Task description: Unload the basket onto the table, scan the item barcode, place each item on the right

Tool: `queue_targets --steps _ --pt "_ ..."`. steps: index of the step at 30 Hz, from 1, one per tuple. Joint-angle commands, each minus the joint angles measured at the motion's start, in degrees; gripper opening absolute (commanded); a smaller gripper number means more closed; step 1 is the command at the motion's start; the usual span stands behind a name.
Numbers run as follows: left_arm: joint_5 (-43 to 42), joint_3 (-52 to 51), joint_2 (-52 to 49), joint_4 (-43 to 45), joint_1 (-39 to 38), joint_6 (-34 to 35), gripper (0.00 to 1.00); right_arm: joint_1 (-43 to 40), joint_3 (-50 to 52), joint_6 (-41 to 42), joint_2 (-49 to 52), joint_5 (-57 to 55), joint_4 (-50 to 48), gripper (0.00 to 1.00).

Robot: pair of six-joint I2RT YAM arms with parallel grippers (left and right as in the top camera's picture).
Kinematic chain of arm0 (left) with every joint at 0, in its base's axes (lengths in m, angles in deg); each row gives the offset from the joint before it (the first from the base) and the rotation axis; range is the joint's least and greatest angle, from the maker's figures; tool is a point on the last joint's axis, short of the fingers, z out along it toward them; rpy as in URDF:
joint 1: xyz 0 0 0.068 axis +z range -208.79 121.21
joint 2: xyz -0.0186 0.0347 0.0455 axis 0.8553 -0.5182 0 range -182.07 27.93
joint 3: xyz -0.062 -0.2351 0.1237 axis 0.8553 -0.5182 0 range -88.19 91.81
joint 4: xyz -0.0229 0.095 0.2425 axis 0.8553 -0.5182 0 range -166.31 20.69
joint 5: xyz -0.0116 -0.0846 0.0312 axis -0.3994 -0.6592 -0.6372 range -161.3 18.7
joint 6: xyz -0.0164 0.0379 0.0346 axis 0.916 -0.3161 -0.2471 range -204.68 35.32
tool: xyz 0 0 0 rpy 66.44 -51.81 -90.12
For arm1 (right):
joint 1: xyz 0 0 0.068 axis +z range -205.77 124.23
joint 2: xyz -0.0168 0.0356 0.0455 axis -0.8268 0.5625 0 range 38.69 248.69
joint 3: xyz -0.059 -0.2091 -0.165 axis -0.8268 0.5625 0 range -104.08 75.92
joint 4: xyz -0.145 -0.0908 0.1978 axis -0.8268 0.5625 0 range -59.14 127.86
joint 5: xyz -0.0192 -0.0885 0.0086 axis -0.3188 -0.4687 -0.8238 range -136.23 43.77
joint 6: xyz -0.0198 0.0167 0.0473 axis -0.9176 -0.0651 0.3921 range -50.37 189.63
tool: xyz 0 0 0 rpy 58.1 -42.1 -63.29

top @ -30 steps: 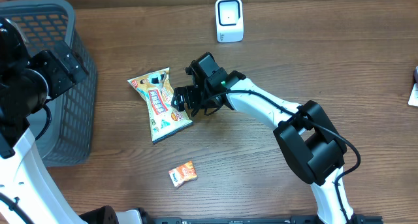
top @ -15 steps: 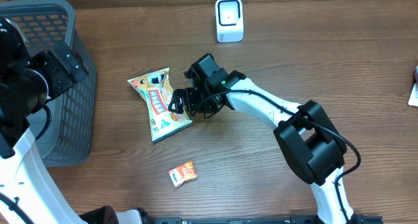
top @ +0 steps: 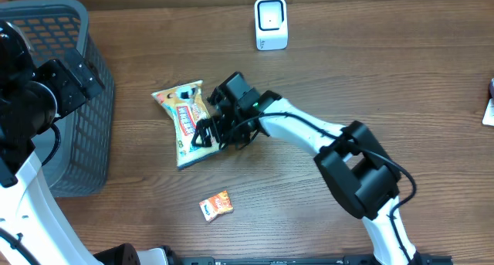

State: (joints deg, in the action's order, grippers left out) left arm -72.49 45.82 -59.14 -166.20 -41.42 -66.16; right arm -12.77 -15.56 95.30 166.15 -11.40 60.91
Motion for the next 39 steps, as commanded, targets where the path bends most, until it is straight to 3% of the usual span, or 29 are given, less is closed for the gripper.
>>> queue_targets --steps 1,6,17,20,23,27,37,39 --pt "0.5 0.2 0.1 0.1 0.3 0.8 1.0 1.2 0.4 -0.3 2.9 -3.2 -0.4 1.0" --pt "0.5 0.2 0.1 0.1 0.3 0.8 1.0 0.7 0.4 2.6 4.7 -9.6 -1.7 1.0" --pt "0.5 0.2 0.1 0.1 0.3 0.8 1.0 -6.0 -0.1 13.6 4.7 -6.8 -12.7 1.0" --pt "0.5 0.2 0.1 0.1 0.3 0.8 1.0 -6.4 -0.6 11.8 4.7 -10.7 -9.1 1.0" --pt "0.5 0.2 0.1 0.1 0.3 0.8 1.0 -8.3 -3.5 10.6 3.8 -16.5 0.5 1.0" --pt "0.5 0.2 0.1 0.1 0.3 0.8 1.0 -8.5 -7.0 -7.4 2.1 -9.0 1.8 1.0" --pt "0.5 0.2 0.1 0.1 0.3 0.8 1.0 0.1 -7.0 -8.1 5.6 -8.3 -2.5 1.0" --pt "0.5 0.2 0.1 0.1 0.3 0.8 1.0 2.3 -7.0 -7.8 5.9 -11.4 -2.2 0.92"
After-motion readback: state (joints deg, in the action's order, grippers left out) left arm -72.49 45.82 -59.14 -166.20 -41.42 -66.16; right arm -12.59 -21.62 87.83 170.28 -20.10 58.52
